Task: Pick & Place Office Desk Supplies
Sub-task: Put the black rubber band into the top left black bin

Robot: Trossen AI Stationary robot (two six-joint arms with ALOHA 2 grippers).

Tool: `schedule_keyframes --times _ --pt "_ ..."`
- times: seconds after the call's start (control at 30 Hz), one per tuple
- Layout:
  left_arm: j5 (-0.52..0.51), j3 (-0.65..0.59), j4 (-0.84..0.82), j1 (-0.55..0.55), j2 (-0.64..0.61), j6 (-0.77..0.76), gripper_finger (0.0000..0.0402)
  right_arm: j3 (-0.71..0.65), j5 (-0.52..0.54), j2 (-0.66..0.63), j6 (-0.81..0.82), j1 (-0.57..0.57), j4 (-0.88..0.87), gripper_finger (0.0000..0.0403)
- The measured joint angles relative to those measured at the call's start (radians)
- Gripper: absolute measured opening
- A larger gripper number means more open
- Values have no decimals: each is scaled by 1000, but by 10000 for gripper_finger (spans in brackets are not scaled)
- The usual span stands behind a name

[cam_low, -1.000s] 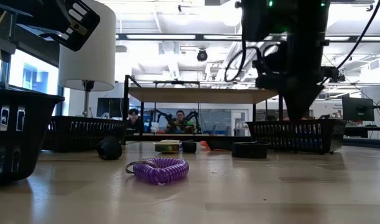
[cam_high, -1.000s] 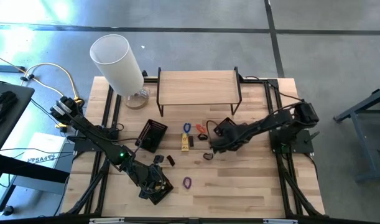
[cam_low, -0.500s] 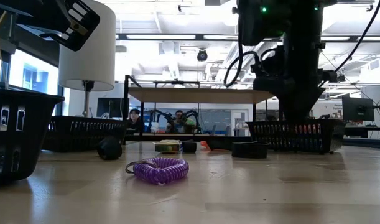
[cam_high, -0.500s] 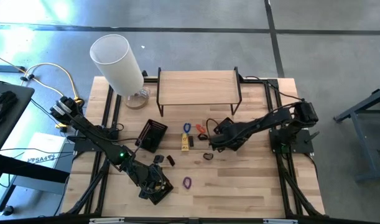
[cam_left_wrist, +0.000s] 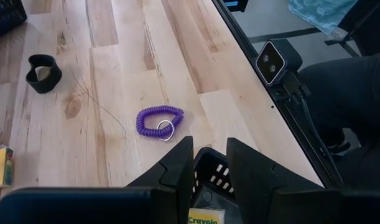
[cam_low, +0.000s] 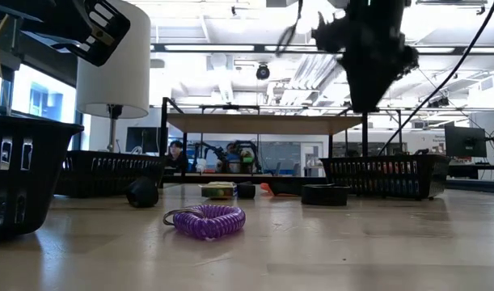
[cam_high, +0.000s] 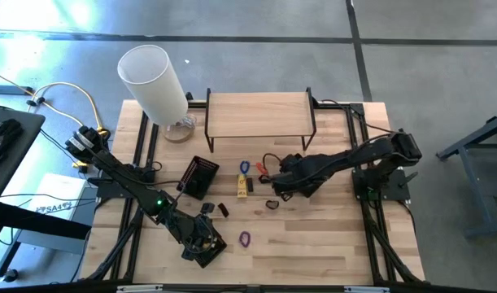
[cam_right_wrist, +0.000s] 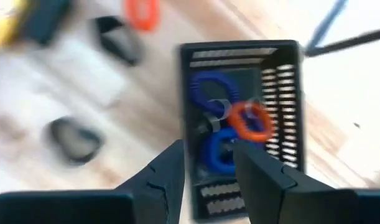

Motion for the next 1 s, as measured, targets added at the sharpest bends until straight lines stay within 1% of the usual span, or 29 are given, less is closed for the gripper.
schedule_keyframes --times 0.07,0.2,0.37,0.47,0.53,0.77,0.9,1.0 --pt "0 0 0 0 0 0 93 21 -40 -11 -54 21 30 126" --pt "0 0 4 0 0 0 93 25 -133 -15 -179 75 192 126" --pt "0 0 31 0 0 -4 93 25 -196 20 -411 152 372 126" --pt "0 -1 44 0 0 -4 93 24 -187 54 -549 195 429 126" --pt "0 -1 40 -1 0 -4 93 24 -174 75 -593 219 446 126" --pt "0 -1 43 -3 0 -15 93 24 -104 155 -662 239 456 126" --pt "0 -1 47 -3 0 -31 93 24 -69 185 -662 219 454 126" --pt "0 -1 51 -3 0 2 93 24 -27 187 -655 195 450 122"
